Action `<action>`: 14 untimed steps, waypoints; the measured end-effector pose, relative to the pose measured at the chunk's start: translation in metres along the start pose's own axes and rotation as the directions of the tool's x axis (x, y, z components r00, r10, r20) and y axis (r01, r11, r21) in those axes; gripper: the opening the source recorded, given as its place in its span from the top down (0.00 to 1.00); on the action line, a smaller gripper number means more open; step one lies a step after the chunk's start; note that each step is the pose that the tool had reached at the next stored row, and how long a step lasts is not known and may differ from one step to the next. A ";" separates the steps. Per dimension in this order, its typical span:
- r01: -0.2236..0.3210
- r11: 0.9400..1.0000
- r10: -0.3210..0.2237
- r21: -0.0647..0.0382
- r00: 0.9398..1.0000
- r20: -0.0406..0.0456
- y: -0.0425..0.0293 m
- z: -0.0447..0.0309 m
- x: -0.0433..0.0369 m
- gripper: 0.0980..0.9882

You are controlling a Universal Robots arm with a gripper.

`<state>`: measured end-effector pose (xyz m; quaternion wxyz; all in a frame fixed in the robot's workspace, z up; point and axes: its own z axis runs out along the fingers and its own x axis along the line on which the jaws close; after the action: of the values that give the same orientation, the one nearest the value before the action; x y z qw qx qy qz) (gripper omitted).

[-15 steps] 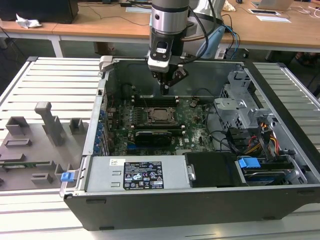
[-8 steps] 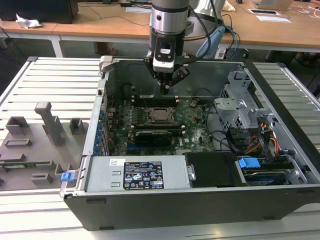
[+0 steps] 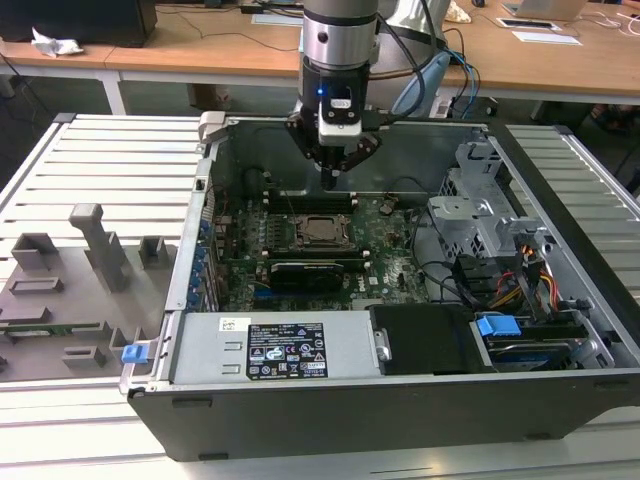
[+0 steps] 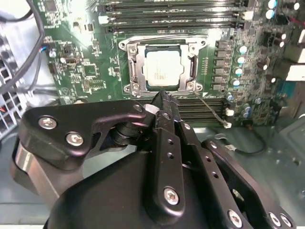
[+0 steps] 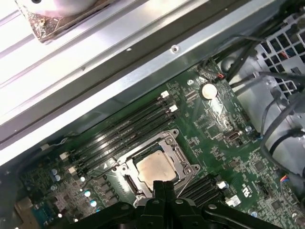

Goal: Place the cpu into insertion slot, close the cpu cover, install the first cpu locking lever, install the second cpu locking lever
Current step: 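Install the first cpu locking lever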

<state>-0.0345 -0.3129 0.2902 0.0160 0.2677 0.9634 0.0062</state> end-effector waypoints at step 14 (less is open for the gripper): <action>0.297 0.955 -0.297 -0.008 0.955 -0.007 -0.0001 0.0013 0.0000 0.99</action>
<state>-0.0346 -0.3129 0.2889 0.0138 0.1198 0.9927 0.0083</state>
